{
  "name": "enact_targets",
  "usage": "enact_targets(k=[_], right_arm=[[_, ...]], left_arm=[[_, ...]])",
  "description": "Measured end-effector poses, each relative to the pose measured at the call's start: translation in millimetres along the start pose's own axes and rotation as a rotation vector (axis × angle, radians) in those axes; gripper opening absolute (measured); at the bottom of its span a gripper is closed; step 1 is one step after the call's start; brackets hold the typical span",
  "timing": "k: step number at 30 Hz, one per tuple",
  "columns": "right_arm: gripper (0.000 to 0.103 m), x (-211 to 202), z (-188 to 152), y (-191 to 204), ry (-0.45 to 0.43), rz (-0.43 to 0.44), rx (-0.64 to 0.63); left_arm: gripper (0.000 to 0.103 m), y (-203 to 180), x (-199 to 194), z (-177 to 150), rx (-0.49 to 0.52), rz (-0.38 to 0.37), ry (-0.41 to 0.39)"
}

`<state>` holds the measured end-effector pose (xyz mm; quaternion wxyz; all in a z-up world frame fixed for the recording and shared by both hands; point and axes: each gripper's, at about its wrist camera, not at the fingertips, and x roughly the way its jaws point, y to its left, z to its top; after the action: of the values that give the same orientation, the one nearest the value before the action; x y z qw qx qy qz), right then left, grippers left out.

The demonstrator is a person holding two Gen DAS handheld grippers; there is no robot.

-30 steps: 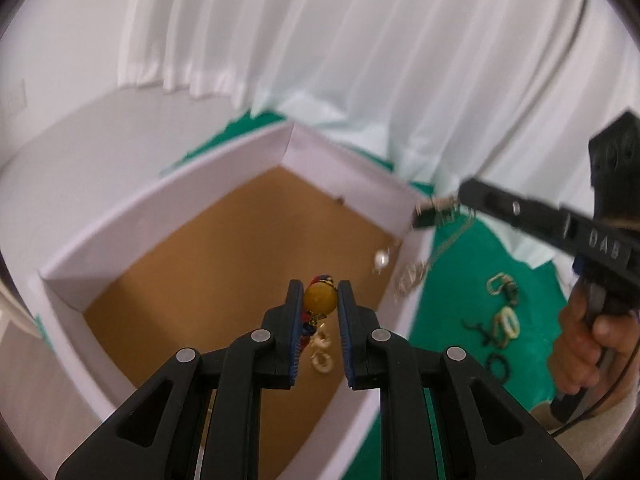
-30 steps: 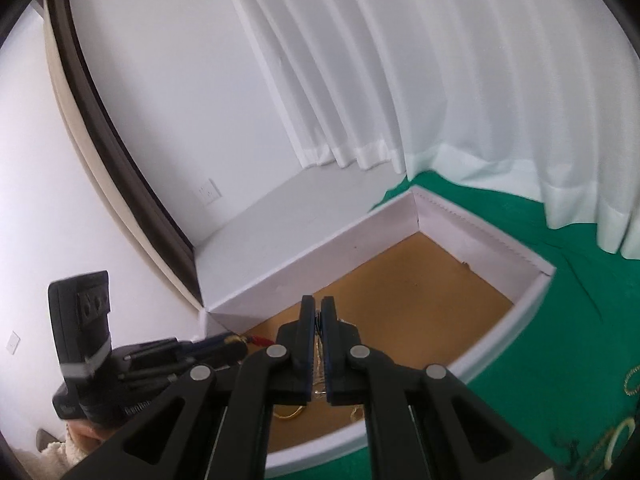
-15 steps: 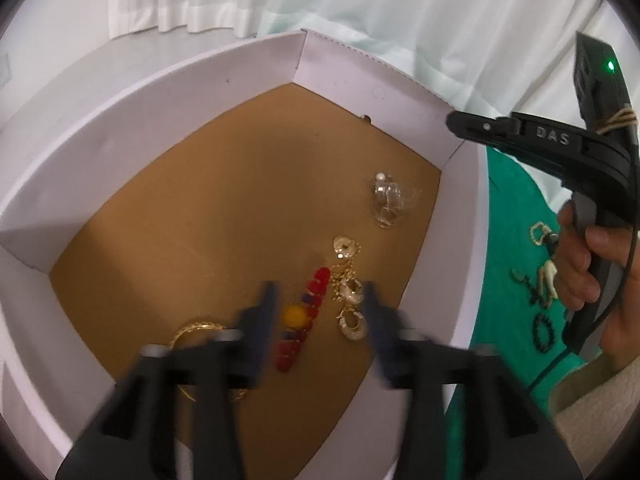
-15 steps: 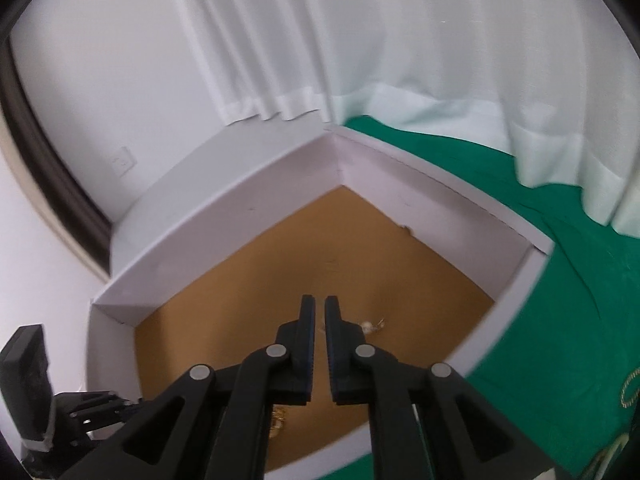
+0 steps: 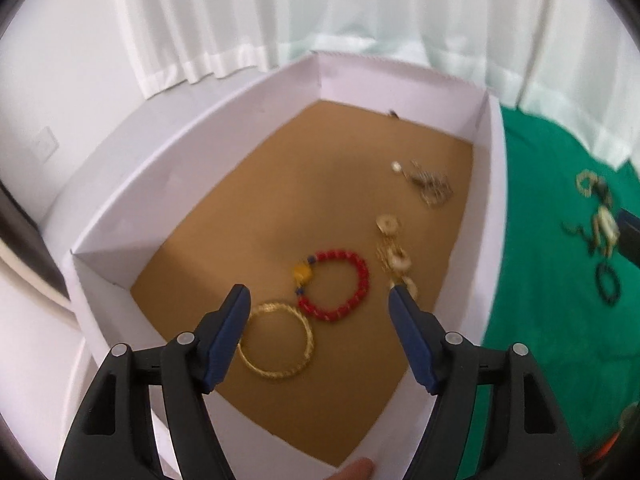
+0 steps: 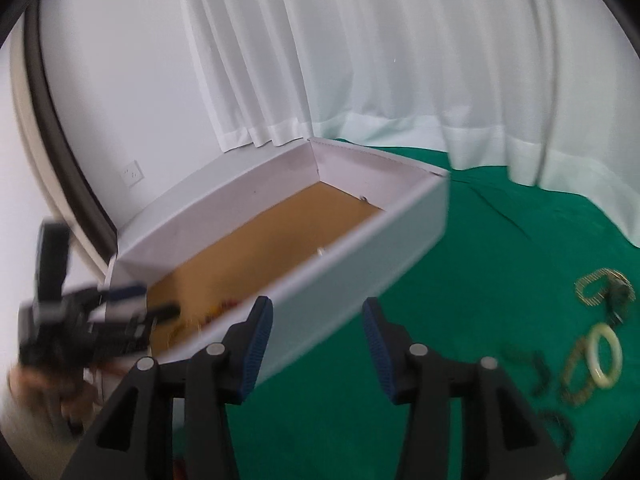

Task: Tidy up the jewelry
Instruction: 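Withdraw both tools from the box toward the remaining jewelry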

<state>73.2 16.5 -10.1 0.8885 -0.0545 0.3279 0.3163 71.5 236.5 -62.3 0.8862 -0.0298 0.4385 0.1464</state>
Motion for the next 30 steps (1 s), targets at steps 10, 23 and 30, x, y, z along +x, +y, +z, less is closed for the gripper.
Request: enact_targets(k=[10, 23, 30], right_arm=[[0.048, -75.3, -87.1, -58.7, 0.023, -0.192, 0.058], [0.075, -113.8, -159.2, -117.1, 0.067, -0.419, 0.198], [0.08, -120.2, -181.2, -138.2, 0.109, -0.539, 0.276]], left_arm=[[0.076, -27.0, -7.1, -9.6, 0.117, 0.129, -0.021], [0.097, -30.1, -67.8, -11.1, 0.007, 0.099, -0.203], [0.1, -98.3, -104.5, -21.9, 0.17, -0.128, -0.252]])
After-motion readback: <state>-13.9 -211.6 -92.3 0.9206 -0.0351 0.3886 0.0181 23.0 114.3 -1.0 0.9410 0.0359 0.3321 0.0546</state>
